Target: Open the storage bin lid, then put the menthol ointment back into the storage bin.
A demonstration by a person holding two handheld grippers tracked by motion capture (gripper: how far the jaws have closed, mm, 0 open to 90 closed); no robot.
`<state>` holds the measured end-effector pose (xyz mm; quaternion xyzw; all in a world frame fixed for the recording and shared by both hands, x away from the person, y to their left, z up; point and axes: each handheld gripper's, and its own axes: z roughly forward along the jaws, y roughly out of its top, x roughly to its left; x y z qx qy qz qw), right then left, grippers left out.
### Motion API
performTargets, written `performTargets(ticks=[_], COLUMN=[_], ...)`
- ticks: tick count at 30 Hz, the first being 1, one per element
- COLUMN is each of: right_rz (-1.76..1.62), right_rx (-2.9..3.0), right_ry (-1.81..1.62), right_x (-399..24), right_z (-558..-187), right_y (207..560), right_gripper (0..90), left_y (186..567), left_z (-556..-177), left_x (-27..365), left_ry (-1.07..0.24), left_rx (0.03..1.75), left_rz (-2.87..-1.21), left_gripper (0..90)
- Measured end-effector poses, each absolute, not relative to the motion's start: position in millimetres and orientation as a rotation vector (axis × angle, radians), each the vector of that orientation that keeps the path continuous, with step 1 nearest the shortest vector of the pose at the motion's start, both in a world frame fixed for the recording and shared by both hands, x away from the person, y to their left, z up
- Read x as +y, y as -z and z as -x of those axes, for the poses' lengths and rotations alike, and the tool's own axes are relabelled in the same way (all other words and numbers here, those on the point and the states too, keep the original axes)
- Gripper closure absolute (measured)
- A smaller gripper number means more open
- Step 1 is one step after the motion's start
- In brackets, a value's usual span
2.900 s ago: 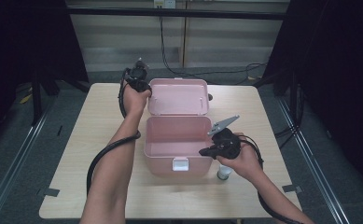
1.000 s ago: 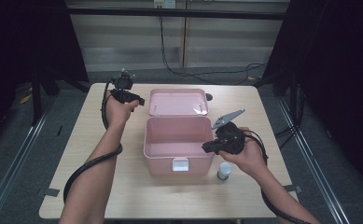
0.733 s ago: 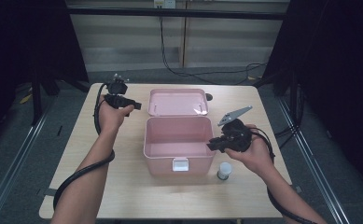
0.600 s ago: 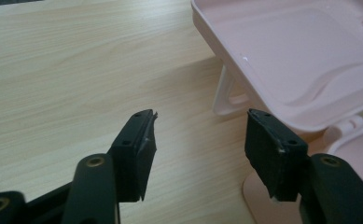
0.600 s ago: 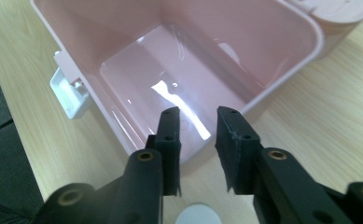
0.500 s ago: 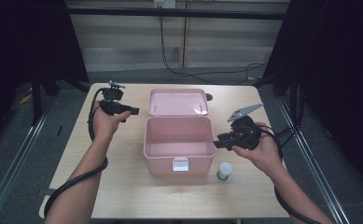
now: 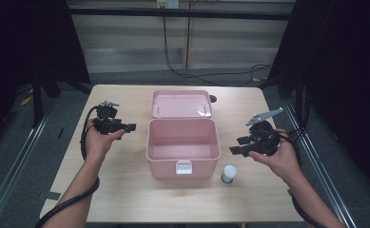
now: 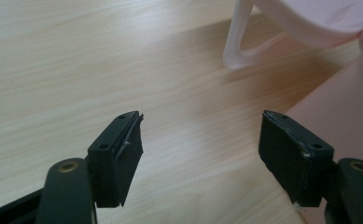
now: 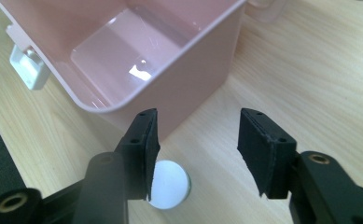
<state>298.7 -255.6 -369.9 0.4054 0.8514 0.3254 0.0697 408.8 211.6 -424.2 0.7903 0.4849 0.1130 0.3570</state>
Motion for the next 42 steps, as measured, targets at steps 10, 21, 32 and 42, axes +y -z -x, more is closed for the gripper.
performTargets(ticks=[10,21,32,42], right_rz=[-1.239,-1.239,-1.22,-1.195], right_rx=[2.577,2.627,2.682,2.714], right_ry=[-0.944,-0.883,-0.833,-0.791], right_x=[-264,-266,-261,-256], right_z=[-289,-282,-279,-277], right_y=[390,408,422,425], right_gripper=[41.3,37.8,36.4,35.4], left_y=[455,486,502,510], left_z=[-391,-376,-367,-359], left_x=[224,228,230,229], left_ry=[-0.274,-0.305,-0.343,-0.432], left_rx=[1.265,1.254,1.213,1.106], left_rz=[-2.039,-2.073,-2.069,-2.087], left_gripper=[26.5,24.5,22.0,16.2])
